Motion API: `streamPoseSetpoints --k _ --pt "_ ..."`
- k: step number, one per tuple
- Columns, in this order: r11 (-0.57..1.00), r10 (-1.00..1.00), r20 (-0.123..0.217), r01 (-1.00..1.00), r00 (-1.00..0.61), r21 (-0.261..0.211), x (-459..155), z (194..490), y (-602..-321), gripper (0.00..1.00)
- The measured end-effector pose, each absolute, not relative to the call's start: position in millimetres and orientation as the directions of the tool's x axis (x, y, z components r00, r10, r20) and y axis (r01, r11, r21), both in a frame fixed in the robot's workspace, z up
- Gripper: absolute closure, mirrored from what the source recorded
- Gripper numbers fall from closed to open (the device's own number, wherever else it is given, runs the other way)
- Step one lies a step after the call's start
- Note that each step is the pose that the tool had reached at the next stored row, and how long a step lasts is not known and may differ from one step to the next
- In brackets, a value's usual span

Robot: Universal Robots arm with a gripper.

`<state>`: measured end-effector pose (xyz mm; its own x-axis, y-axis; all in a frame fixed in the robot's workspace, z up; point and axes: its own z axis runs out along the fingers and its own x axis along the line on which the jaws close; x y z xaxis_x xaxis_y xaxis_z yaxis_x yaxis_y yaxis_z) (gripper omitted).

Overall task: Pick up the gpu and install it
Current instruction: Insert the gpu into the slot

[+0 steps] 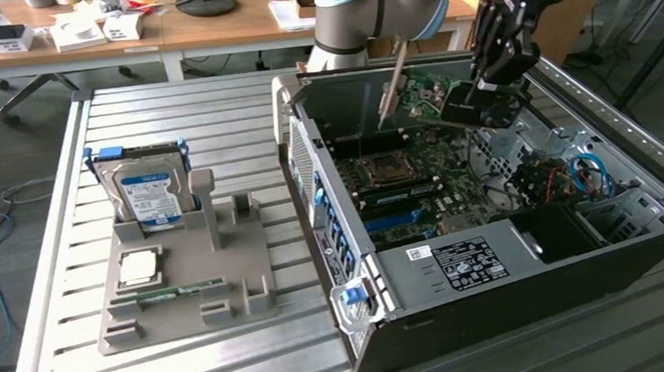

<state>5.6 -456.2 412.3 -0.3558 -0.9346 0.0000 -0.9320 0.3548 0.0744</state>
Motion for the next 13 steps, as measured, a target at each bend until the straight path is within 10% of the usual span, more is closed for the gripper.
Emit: streamPoseSetpoints --k 13 --pt "0.140 -0.990 0.000 -0.987 -0.141 0.074 5.5 404.8 -456.1 0.74"
